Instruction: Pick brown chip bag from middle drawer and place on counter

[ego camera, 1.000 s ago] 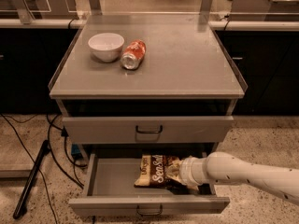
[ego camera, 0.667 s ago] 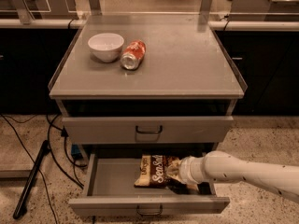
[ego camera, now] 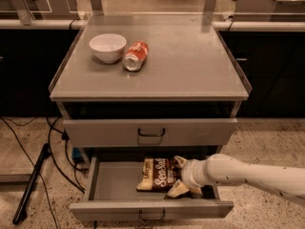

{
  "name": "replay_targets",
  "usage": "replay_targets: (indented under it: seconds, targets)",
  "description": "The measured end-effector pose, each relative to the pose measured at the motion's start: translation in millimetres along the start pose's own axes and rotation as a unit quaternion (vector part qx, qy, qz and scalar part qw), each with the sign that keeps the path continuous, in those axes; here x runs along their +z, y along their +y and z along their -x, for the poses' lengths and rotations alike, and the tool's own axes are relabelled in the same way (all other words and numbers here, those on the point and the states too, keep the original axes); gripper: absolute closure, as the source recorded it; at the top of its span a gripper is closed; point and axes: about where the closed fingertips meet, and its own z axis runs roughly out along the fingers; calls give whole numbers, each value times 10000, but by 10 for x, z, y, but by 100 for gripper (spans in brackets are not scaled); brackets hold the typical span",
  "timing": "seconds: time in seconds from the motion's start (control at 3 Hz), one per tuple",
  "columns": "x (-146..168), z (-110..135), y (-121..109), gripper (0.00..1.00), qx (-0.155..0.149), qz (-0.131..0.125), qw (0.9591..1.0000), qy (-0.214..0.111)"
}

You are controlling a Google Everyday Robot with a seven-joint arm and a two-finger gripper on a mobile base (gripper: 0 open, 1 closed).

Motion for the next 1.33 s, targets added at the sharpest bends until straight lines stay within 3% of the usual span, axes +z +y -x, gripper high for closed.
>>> replay_targets:
  seconds: [0.33, 0.67, 1.33]
  targets:
    - [18, -2, -5, 15, -4, 3, 10000, 0]
    - [136, 60, -80, 26, -67, 3, 10000, -41]
    - [458, -34, -182, 18, -81, 86, 9999, 107]
